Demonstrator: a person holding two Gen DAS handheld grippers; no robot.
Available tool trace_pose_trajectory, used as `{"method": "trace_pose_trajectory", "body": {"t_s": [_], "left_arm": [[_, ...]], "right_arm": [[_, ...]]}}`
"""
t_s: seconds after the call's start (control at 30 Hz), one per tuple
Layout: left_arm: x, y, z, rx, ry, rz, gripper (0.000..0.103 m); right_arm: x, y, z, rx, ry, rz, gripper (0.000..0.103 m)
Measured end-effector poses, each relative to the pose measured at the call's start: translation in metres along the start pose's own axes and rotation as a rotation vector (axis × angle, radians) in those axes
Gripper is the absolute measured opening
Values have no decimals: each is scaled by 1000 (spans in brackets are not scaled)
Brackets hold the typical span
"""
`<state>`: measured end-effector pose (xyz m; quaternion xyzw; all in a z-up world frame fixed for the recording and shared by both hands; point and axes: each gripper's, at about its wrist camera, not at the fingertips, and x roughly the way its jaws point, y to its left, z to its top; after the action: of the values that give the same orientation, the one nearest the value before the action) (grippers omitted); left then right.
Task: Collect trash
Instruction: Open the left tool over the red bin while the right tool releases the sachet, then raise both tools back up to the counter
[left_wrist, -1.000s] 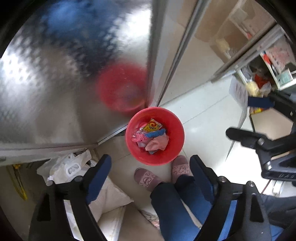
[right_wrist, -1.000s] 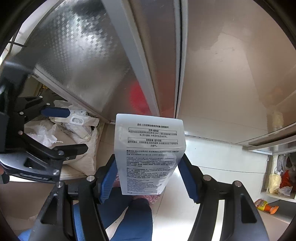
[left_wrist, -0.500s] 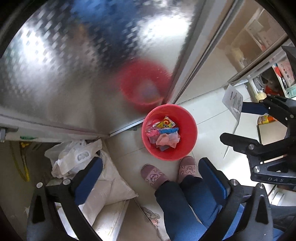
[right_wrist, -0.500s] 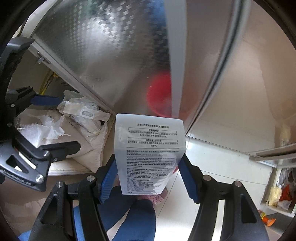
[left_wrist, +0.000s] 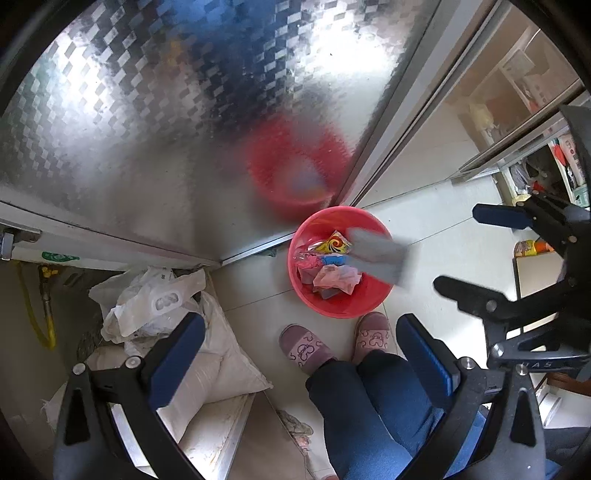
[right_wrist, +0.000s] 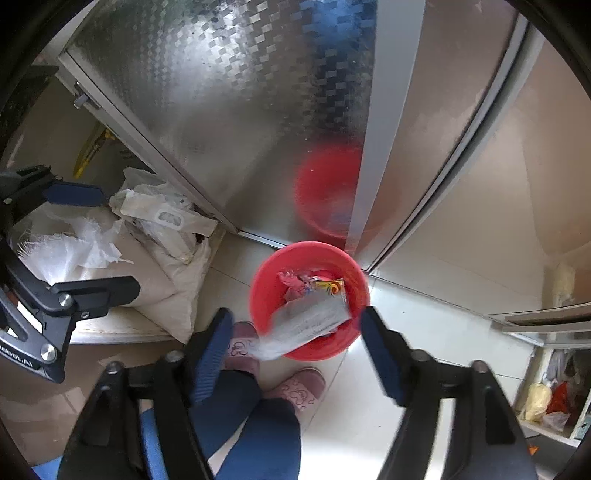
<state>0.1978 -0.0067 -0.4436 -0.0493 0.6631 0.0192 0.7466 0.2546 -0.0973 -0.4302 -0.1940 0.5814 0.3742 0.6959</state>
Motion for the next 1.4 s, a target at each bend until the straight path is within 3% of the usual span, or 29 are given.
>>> {"method": "trace_pose_trajectory", "body": {"t_s": [0.2, 0.47, 0.7, 1.07, 1.4], "left_arm": [[-11, -2, 0, 0, -1, 3, 103], [-75, -14, 2, -1, -34, -11, 103], [-156, -19, 12, -22, -124, -29, 103], [-270, -39, 30, 55, -272, 43, 103], [-321, -28, 51, -12, -359, 71, 103]], "right_arm": [[-4, 4, 2, 24, -11, 15, 102], [-56, 9, 8, 63, -30, -33, 102], [-128, 16, 15, 93, -59, -56, 102], [-243, 24, 39, 94, -188, -98, 102], [-277, 23, 60, 61, -254, -132, 102]]}}
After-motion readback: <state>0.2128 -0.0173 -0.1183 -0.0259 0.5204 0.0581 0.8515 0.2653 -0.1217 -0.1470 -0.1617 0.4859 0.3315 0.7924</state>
